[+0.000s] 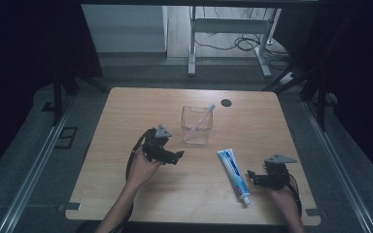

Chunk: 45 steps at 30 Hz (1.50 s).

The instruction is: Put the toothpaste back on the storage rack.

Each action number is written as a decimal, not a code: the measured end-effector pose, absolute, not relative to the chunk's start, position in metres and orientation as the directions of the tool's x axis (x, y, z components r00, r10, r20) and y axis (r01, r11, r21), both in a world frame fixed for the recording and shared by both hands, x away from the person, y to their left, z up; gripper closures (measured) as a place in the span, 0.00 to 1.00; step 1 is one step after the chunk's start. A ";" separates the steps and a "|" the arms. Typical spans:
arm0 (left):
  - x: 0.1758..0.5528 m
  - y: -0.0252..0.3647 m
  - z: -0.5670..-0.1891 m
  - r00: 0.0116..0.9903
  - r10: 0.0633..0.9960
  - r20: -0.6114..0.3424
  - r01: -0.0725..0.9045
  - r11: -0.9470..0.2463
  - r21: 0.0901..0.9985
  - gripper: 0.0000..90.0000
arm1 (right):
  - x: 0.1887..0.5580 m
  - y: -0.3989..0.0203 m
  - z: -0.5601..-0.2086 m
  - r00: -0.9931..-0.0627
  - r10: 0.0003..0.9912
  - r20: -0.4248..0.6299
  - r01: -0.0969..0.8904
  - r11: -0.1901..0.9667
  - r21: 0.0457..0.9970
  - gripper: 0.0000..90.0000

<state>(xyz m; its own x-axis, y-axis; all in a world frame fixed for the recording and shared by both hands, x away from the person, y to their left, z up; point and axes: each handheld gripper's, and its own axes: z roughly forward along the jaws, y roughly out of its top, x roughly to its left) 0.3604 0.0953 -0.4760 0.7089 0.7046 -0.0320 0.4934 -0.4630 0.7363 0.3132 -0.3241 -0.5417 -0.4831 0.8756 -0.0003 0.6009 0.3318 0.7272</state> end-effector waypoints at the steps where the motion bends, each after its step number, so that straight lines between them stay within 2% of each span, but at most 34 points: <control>1: 0.359 0.097 -0.478 0.708 0.705 -0.031 0.494 -0.464 0.736 0.03 | 0.313 -0.324 -0.542 -0.482 0.876 0.000 0.601 0.331 0.728 0.16; 17: 0.330 0.112 -0.505 0.697 0.717 -0.005 0.490 -0.471 0.733 0.01 | 0.313 -0.324 -0.542 -0.483 0.875 0.000 0.601 0.332 0.727 0.16; 27: 0.317 0.122 -0.523 0.685 0.728 -0.027 0.510 -0.453 0.731 0.01 | 0.313 -0.324 -0.542 -0.484 0.875 -0.001 0.600 0.333 0.727 0.16; 42: 0.310 0.122 -0.545 0.679 0.734 -0.017 0.555 -0.497 0.667 0.01 | 0.313 -0.324 -0.542 -0.483 0.876 0.004 0.601 0.328 0.729 0.16; 45: 0.310 0.123 -0.545 0.675 0.738 -0.028 0.562 -0.489 0.667 0.01 | 0.313 -0.325 -0.541 -0.490 0.872 0.006 0.597 0.330 0.731 0.19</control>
<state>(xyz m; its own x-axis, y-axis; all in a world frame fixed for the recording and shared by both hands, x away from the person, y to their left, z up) 0.3104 0.1225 -0.5451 0.6747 0.7376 -0.0285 0.5623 -0.4886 0.6671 0.3130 -0.3249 -0.5414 -0.4898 0.8718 0.0060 0.5966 0.3301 0.7315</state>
